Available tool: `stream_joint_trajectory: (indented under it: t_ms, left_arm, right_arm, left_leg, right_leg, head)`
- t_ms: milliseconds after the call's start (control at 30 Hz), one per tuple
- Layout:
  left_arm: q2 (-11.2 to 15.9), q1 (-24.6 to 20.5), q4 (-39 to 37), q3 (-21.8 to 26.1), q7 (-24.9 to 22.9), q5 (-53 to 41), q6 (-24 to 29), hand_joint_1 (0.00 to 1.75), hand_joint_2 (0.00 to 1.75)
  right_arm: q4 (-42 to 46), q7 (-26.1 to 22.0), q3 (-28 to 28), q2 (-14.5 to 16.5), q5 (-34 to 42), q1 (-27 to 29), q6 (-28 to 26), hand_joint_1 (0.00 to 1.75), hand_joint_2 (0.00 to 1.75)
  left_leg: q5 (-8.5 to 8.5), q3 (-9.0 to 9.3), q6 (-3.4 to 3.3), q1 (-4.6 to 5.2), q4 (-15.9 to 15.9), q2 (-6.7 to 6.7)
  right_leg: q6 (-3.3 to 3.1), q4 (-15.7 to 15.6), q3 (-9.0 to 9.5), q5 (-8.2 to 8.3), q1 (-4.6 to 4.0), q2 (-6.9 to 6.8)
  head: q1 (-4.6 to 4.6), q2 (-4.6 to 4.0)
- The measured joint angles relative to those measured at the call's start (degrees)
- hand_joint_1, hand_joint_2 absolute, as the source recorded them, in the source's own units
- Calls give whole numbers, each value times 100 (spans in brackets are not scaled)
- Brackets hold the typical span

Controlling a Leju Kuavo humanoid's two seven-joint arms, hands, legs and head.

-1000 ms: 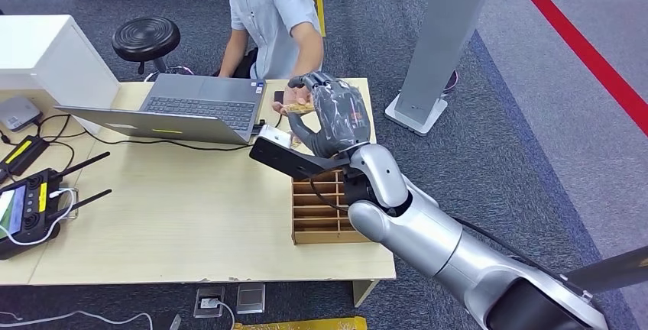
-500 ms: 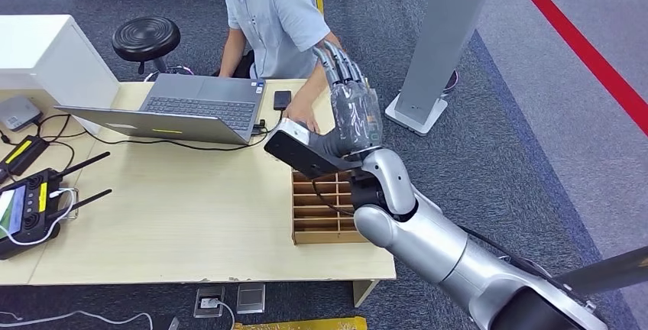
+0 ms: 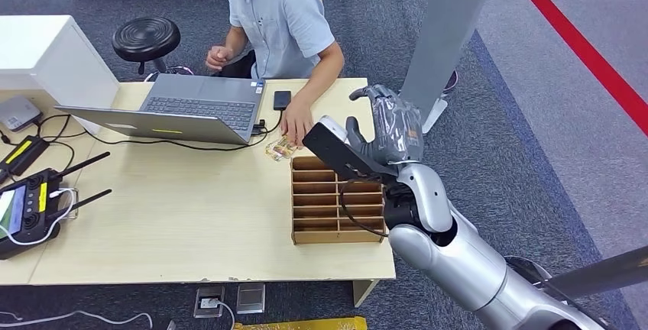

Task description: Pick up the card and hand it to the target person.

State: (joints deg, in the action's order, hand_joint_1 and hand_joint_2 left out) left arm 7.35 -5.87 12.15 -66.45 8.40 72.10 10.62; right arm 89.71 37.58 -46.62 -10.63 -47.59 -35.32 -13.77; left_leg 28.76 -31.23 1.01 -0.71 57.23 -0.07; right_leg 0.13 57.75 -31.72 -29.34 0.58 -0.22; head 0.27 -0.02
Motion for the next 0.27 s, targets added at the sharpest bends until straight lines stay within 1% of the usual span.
stream_joint_trajectory:
  t_ms: [133,267]
  left_arm:
    - [17,-1,0,0,-1,5,1,0,0]
    - [21,-1,0,0,-3,10,1,0,0]
  right_arm:
    - [258,148,44,-135,96,146,284,175,175]
    - [451,212,55,-228,163,340,456,175,175]
  left_leg:
    - [0,0,0,0,0,1]
    - [0,-1,0,0,0,0]
  right_leg:
    - [0,0,0,0,0,1]
    - [0,0,0,0,0,0]
  head:
    - [-1,0]
    - [5,0]
